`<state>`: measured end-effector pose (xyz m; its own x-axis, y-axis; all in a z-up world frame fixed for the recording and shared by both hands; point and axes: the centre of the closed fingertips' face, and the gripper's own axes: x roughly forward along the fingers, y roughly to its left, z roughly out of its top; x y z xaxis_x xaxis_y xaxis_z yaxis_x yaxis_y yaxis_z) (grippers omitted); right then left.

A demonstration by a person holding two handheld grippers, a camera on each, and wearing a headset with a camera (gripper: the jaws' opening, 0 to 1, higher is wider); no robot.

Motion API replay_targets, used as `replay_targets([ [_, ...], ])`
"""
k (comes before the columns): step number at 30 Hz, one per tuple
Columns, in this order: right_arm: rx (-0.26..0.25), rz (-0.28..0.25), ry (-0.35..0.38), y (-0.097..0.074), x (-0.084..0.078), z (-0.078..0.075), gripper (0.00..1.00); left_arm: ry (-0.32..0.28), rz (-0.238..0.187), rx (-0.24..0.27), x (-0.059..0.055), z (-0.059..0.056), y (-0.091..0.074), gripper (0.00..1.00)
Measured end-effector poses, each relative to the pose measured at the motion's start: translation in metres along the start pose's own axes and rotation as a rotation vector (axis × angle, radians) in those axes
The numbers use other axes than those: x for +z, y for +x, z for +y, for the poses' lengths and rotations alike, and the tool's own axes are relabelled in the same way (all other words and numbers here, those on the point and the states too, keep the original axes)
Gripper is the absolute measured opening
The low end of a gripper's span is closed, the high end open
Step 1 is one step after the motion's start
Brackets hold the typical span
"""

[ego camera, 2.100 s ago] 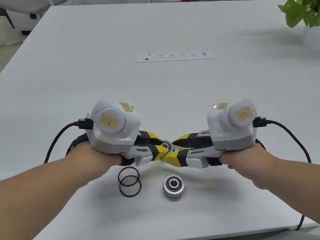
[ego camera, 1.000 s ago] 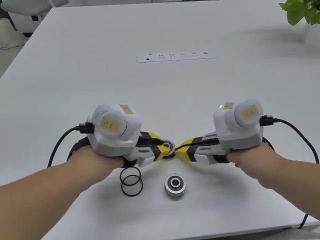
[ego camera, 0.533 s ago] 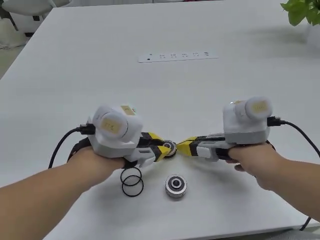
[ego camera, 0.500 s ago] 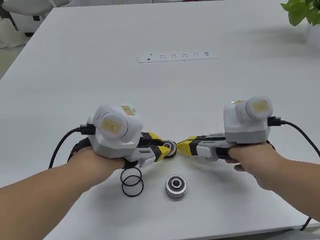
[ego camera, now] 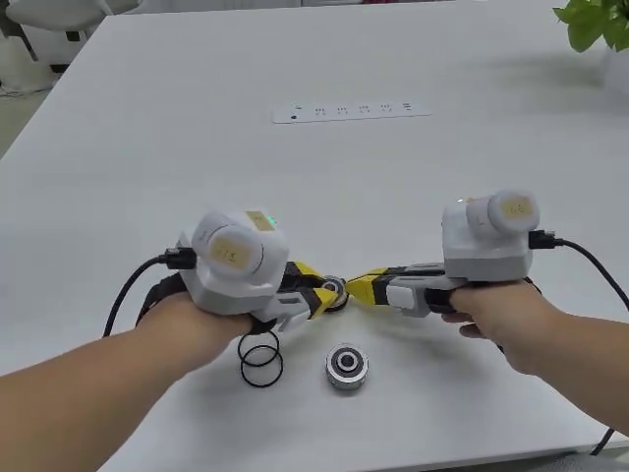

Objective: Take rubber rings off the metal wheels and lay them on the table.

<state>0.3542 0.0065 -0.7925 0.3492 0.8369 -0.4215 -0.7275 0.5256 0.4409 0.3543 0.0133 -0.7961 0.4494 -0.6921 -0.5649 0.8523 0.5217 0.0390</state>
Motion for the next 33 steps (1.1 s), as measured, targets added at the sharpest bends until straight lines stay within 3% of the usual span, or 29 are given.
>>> replay_targets([
  [10,0.031,0.005,-0.015,0.004,-0.001,0.009,0.00,0.007,0.000,0.003,0.000,-0.001,0.000,0.13],
  [31,0.064,-0.004,0.004,0.002,-0.001,0.008,0.00,0.017,0.000,-0.009,0.000,-0.003,0.000,0.13],
  [33,0.106,-0.014,0.009,0.002,0.002,0.015,0.00,0.017,-0.001,-0.010,0.000,-0.003,0.000,0.13],
])
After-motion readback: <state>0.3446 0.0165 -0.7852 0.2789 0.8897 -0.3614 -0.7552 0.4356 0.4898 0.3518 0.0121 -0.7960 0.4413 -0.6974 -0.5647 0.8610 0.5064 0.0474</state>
